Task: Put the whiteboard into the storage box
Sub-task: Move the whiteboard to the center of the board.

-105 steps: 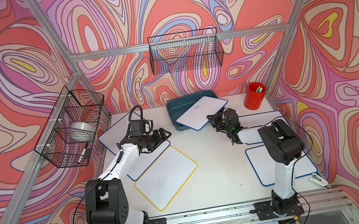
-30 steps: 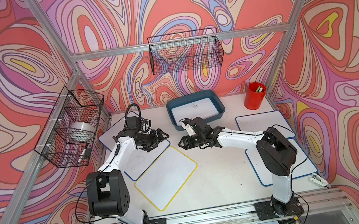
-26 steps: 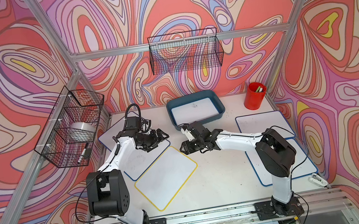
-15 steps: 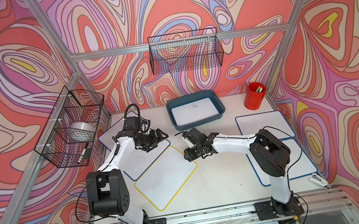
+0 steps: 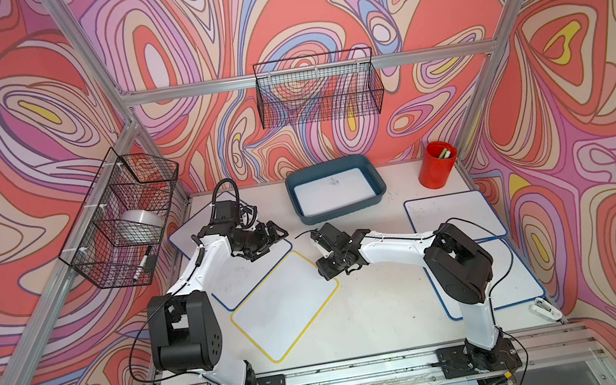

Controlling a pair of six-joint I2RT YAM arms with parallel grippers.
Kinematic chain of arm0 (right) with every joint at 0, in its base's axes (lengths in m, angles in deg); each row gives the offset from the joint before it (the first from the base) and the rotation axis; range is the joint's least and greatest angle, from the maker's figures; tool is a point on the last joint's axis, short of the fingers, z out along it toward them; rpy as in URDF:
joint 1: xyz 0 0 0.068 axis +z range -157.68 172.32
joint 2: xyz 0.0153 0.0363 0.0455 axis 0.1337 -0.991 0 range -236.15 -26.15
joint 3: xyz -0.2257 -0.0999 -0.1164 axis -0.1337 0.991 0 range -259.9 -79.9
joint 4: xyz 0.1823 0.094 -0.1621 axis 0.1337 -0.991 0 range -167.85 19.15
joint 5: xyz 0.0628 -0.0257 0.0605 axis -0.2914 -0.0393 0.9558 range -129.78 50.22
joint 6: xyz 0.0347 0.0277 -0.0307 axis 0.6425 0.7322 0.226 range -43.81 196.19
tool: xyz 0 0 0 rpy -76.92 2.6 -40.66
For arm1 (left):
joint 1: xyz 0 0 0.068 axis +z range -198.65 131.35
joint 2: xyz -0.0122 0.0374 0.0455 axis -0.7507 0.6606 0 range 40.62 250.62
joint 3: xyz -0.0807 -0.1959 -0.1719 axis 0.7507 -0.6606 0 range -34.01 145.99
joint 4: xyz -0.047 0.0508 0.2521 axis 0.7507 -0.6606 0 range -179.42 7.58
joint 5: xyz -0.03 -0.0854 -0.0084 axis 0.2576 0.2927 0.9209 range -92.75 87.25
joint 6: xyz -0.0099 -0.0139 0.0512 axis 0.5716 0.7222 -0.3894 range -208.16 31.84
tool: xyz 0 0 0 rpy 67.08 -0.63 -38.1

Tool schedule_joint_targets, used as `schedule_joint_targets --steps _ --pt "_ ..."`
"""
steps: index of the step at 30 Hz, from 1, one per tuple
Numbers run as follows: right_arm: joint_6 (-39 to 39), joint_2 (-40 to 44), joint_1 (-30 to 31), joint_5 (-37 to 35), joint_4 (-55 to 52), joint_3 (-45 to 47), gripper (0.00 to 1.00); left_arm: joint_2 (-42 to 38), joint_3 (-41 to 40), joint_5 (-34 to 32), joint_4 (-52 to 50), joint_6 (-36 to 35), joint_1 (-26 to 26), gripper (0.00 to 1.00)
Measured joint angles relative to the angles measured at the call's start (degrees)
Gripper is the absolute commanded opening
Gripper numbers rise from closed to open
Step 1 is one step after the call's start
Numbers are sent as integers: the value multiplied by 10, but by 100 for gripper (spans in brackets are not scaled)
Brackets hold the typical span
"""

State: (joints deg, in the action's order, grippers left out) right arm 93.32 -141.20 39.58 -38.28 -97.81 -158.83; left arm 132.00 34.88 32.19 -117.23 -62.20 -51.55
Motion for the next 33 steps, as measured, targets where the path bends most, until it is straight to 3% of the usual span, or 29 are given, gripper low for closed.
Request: schedule_joint_targets --steps 19,33 --pt "8 -9 10 -78 -5 11 45 3 0 7 0 2 0 84" --pt "57 37 9 -214 -43 70 39 12 -12 13 7 13 0 84"
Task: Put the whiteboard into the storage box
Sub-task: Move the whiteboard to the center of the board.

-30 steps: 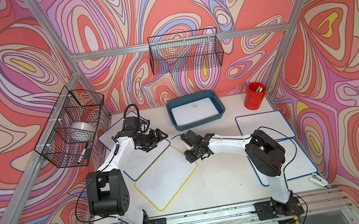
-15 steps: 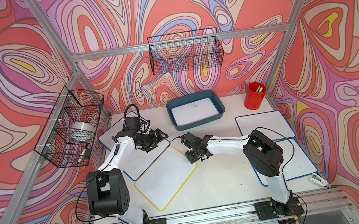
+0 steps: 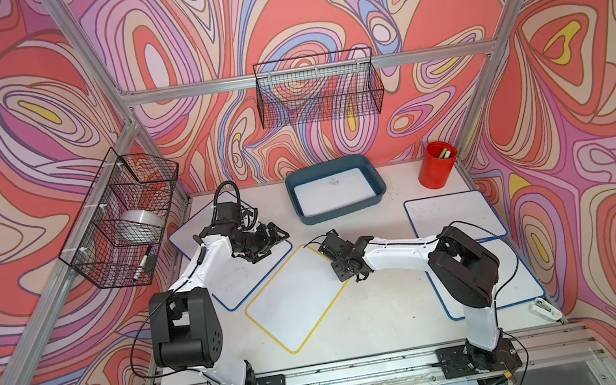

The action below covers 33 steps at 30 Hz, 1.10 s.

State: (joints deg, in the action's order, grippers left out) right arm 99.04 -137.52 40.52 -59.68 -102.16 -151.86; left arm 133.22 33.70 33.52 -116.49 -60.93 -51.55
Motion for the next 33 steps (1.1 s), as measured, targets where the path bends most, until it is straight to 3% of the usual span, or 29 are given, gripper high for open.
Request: schedule_joint_targets --steps 6,20,33 --pt "10 16 -26 3 -12 18 39 18 -7 14 7 11 0 83" --pt "2 68 -169 69 -7 75 40 30 -10 10 9 14 -20 83" --pt "-24 81 -170 212 47 74 44 57 2 -27 -9 -5 -28 83"
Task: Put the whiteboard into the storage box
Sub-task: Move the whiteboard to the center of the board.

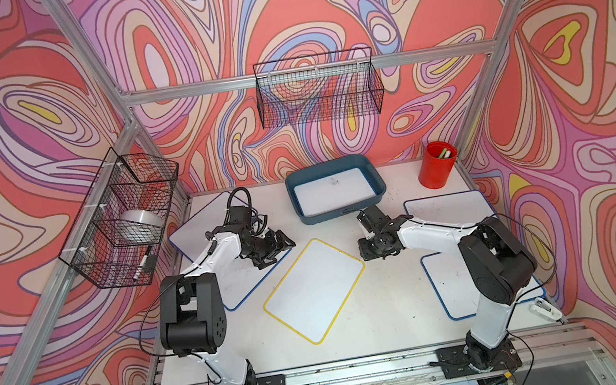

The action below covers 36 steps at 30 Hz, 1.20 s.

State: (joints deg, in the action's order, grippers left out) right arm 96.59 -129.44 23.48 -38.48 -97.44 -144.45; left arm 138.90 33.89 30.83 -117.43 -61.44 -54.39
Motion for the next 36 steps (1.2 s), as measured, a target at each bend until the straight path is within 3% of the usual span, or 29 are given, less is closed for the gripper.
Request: schedule_joint_targets --steps 7,21,36 --pt "-4 -8 20 14 3 0 44 16 8 -9 -14 -8 0 84" --pt "5 -23 41 -61 -14 0 46 42 16 -1 -22 -12 0 82" --pt "16 -17 0 -64 16 19 47 49 18 14 -28 -17 -7 82"
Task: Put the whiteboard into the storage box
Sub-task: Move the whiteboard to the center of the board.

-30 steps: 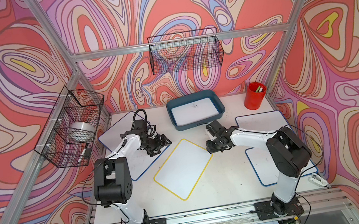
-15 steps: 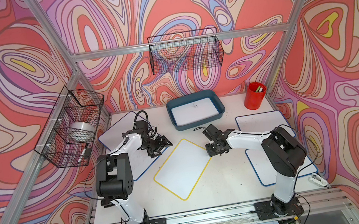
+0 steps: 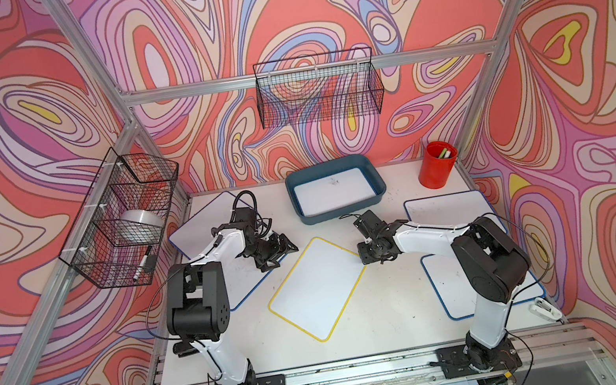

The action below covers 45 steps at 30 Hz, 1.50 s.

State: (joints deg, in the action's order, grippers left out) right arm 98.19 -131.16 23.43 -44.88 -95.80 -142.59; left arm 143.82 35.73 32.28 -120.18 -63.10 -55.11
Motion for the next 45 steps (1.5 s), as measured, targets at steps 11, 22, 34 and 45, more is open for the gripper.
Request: schedule_joint_targets --steps 11,22,34,45 --pt "-10 -2 -90 2 -12 -10 47 32 26 12 -20 -17 -35 82" --pt "-25 -18 -131 45 -25 -38 48 48 38 14 -48 -43 -82 82" --pt "-17 48 -130 149 -22 9 48 99 60 10 -70 -56 -123 82" --pt "4 62 -138 156 -30 62 48 106 67 8 -81 -64 -156 82"
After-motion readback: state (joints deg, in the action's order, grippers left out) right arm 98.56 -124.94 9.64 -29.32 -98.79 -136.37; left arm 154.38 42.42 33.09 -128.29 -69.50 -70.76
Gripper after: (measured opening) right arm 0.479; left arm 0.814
